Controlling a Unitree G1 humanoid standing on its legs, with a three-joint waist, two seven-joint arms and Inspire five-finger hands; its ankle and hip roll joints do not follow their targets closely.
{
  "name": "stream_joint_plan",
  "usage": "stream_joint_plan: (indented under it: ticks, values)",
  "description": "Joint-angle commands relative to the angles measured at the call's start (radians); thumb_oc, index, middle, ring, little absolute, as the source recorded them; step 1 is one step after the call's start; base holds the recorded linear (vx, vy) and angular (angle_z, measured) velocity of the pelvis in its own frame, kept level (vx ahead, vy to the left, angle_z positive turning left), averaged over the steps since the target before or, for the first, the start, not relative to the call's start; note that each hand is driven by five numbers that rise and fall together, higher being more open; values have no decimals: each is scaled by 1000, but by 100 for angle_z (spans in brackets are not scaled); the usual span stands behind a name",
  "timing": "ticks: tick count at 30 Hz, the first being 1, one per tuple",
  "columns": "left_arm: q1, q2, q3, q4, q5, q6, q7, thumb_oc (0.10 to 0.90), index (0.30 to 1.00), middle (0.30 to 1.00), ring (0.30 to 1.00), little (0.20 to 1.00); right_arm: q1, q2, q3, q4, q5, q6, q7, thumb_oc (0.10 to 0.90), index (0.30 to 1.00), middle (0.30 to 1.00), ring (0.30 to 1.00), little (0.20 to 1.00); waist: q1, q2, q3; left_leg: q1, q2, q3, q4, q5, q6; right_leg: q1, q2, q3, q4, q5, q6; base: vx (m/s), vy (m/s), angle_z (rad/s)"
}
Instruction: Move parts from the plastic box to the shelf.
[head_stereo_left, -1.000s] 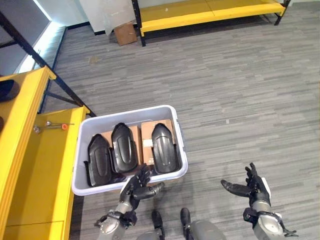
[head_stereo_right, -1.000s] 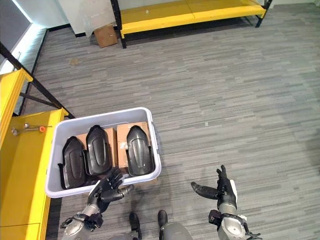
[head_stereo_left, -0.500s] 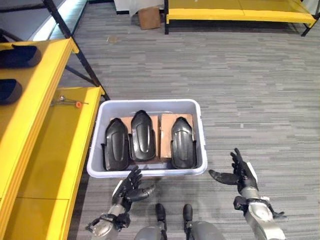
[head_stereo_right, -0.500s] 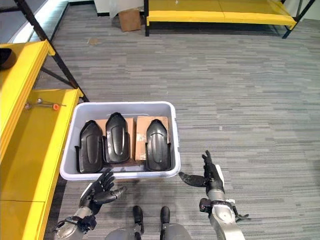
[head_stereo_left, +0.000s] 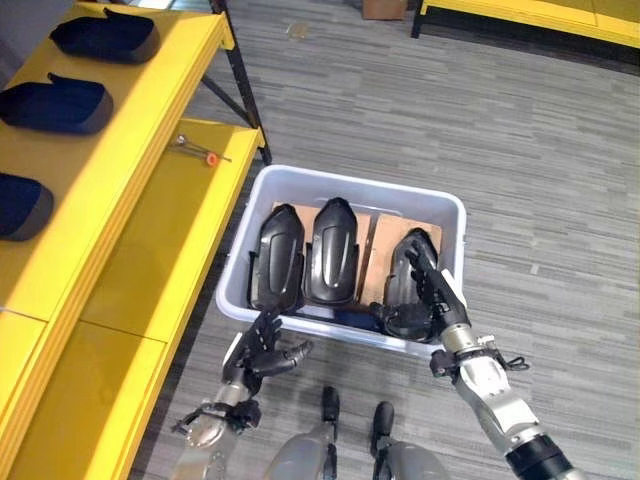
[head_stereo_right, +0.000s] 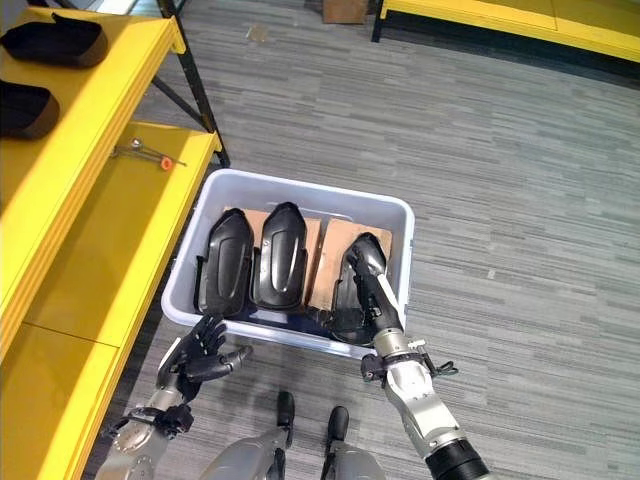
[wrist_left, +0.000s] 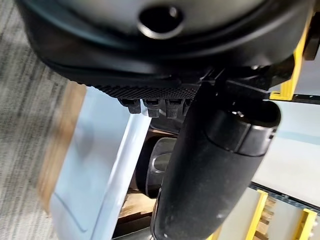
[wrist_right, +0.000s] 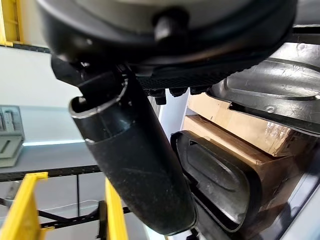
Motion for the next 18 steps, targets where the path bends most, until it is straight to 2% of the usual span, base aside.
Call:
stream_joint_plan:
  ticks: [1, 4, 5, 9, 10, 14, 18]
  values:
    - [-8, 41, -14, -98, 2, -81, -49, 900, 1000, 1000, 1000, 1000, -80, 19, -31, 0, -84, 2, -213, 900, 1000, 1000, 1000, 1000, 3, -21, -39, -44, 31, 43, 147, -89, 0, -1, -106, 45, 105, 4, 96, 121, 73, 7]
    - [-12, 40, -26, -104, -3, -80, -47, 900, 1000, 1000, 1000, 1000, -110, 23, -42, 48, -72, 32, -265, 900, 1000, 1000, 1000, 1000, 10, -16, -35, -45, 29, 45, 155, -94, 2, 2, -112, 41, 113, 3, 95, 60, 49, 1]
    - [-20, 43, -47, -108, -13, -81, -47, 900, 1000, 1000, 1000, 1000, -140, 31, -61, 95, -49, 71, -320, 900, 1000, 1000, 1000, 1000, 14, -9, -27, -52, 27, 43, 165, -98, 4, 1, -115, 43, 125, -2, 93, 45, 53, -2]
    - [-49, 55, -83, -119, -28, -72, -50, 900, 1000, 1000, 1000, 1000, -229, 25, -103, 222, -63, 124, -419, 900, 1000, 1000, 1000, 1000, 28, 10, 3, -73, 20, 33, 189, -105, 5, -15, -116, 47, 144, -8, 85, 16, 26, 0]
    - [-57, 60, -93, -122, -40, -71, -43, 900, 1000, 1000, 1000, 1000, -263, 17, -114, 257, -64, 154, -447, 900, 1000, 1000, 1000, 1000, 33, 17, 15, -81, 19, 31, 196, -107, 4, -22, -118, 46, 146, -8, 83, 0, 0, 0]
    - [-85, 61, -114, -128, -86, -66, -36, 900, 1000, 1000, 1000, 1000, -348, 3, -116, 335, -56, 192, -464, 900, 1000, 1000, 1000, 1000, 45, 29, 63, -131, 18, 30, 243, -116, 0, -59, -124, 41, 157, -9, 81, -81, 6, 4]
    - [-93, 59, -133, -145, -73, -70, -20, 900, 1000, 1000, 1000, 1000, -383, -6, -92, 362, -40, 180, -441, 900, 1000, 1000, 1000, 1000, 51, 42, 108, -178, 20, 28, 285, -121, -4, -104, -129, 35, 186, -16, 75, -63, -4, 4]
